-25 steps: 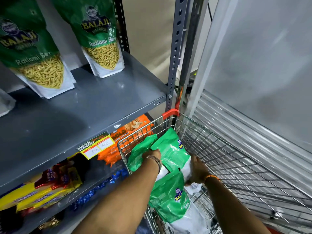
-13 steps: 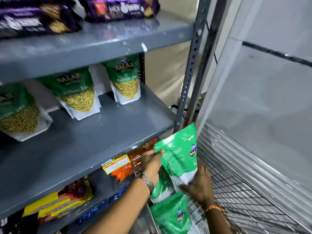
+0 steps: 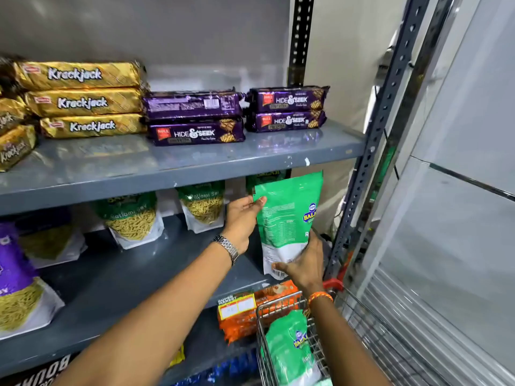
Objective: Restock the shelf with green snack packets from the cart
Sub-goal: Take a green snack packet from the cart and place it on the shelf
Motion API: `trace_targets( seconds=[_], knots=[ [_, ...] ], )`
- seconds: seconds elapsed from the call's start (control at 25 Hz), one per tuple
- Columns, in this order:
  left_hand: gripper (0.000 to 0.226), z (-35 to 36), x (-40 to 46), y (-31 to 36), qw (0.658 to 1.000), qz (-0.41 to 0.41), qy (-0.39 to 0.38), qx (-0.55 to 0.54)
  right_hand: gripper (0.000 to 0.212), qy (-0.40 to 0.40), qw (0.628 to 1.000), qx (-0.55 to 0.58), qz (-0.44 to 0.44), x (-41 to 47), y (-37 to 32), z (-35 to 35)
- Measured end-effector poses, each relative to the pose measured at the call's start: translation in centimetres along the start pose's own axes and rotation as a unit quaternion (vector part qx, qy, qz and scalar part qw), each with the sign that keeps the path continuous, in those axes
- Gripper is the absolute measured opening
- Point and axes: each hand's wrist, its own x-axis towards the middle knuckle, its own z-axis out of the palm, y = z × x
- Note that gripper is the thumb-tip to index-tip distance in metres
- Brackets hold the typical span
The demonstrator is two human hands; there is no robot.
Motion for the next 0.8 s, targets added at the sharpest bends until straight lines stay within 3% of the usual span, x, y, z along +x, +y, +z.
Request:
trace_targets(
  seconds=[0.16, 0.28, 0.36, 0.44, 0.52, 0.64, 0.8],
  knots=[
    [0.043, -0.5, 2.0, 1.0, 0.998, 0.007, 0.061, 0.02, 0.137, -0.051, 0.998, 0.016, 0.028, 1.8, -1.6, 1.8],
    [0.036, -1.0, 2.6, 0.7, 0.999, 0.009, 0.039, 0.022, 0.133, -0.087, 0.994, 0.049, 0.034, 2.3, -1.4, 1.8],
    [0.029, -1.6, 2.2, -0.3, 0.999, 0.001, 0.002, 0.047, 0.125, -0.14, 0.979, 0.14, 0.054, 3.0, -0.7, 0.8],
    [0.034, -2.1, 1.1, -2.6, 0.998, -0.038, -0.002, 0.051, 0.108, -0.165, 0.966, 0.183, 0.084, 4.3, 0.2, -0.8],
    [0.042, -1.7, -0.6, -5.7, 0.991, -0.128, 0.042, 0.001, 0.096, -0.172, 0.963, 0.185, 0.098, 5.7, 0.7, -1.6],
    [0.03, 0.7, -2.7, -9.4, 0.96, -0.257, 0.085, -0.075, 0.079, -0.218, 0.955, 0.179, 0.089, 7.0, 0.3, -1.4],
    [0.059, 2.5, -1.8, -10.6, 0.965, -0.252, 0.053, -0.05, 0.058, -0.243, 0.952, 0.169, 0.077, 7.5, 0.6, -1.2]
  ],
)
